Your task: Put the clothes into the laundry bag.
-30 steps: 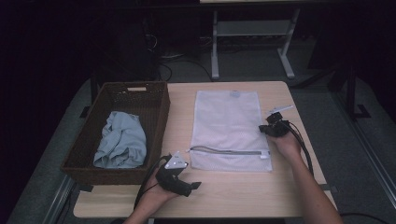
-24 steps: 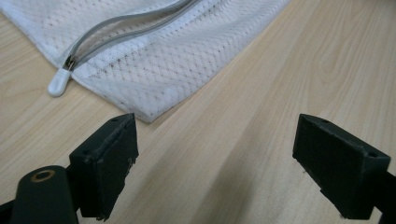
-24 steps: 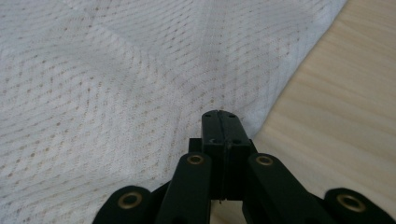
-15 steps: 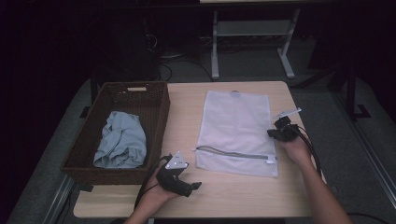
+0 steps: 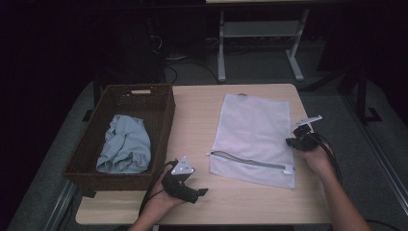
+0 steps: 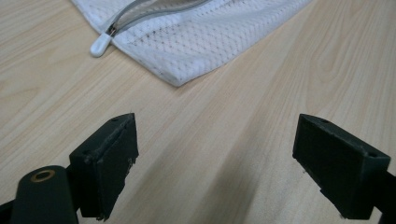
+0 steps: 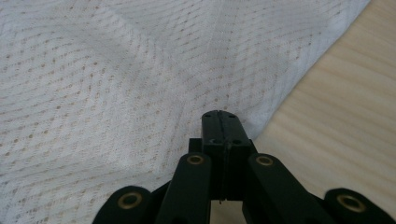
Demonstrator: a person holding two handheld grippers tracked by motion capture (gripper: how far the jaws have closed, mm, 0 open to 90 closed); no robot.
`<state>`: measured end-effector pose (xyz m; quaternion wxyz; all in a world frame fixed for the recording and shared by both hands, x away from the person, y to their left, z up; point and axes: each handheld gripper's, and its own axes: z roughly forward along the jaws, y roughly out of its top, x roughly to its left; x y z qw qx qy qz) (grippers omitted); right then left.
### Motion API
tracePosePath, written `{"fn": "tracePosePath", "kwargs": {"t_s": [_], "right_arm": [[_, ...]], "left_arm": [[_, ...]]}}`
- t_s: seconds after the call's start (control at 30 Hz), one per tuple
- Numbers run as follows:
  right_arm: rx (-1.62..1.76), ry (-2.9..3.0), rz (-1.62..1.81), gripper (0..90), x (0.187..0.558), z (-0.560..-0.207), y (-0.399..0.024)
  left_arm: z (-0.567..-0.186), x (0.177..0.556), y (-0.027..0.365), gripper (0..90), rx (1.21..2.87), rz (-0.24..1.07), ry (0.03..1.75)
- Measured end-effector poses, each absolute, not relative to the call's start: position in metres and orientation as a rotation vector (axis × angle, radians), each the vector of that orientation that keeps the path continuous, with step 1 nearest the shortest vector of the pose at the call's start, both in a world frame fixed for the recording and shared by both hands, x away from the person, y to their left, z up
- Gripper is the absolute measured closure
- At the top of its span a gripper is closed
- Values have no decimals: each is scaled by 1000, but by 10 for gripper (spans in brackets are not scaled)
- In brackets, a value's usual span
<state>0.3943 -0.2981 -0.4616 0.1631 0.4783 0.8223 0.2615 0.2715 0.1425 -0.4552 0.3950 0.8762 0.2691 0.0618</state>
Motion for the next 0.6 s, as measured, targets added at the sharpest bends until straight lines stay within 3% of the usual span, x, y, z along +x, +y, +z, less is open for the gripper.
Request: {"fn": "tracePosePath", "kwargs": {"t_s": [0.6], "right_arm": [[1405, 2315, 678, 894, 369, -460, -332]], "left_arm": [[-455, 272, 142, 135, 2223, 157, 683]]}}
